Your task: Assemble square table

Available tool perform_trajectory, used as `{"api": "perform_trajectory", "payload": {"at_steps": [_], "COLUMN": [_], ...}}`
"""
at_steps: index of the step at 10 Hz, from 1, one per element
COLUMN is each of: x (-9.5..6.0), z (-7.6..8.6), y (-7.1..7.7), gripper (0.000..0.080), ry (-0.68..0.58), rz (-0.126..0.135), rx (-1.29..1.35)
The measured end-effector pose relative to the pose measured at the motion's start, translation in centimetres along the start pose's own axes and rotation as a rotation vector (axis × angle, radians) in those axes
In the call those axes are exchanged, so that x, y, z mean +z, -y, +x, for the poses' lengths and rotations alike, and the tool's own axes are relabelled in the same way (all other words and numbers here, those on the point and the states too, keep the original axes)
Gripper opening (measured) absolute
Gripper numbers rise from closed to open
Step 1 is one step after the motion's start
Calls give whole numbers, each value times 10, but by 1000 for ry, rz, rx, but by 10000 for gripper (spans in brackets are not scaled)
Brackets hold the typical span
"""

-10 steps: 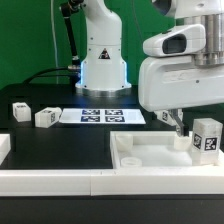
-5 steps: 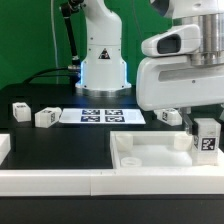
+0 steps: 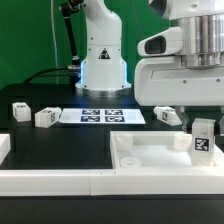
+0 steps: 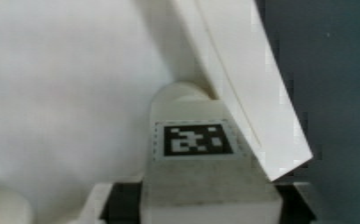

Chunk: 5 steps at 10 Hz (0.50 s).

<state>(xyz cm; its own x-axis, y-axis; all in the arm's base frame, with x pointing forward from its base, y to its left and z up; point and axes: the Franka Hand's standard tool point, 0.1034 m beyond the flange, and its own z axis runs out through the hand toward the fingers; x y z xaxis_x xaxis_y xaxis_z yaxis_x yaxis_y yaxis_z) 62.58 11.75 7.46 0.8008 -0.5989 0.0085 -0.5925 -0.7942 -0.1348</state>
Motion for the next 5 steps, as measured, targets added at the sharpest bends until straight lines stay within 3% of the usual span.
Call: {"api": "perform_trajectory", "payload": {"at_steps": [2, 5], "x": [1, 1], "z": [-5, -5], "y": [3, 3], "gripper": [294, 294], "ry": [-12, 11], "rz": [-7, 11], "rx": [382, 590]}}
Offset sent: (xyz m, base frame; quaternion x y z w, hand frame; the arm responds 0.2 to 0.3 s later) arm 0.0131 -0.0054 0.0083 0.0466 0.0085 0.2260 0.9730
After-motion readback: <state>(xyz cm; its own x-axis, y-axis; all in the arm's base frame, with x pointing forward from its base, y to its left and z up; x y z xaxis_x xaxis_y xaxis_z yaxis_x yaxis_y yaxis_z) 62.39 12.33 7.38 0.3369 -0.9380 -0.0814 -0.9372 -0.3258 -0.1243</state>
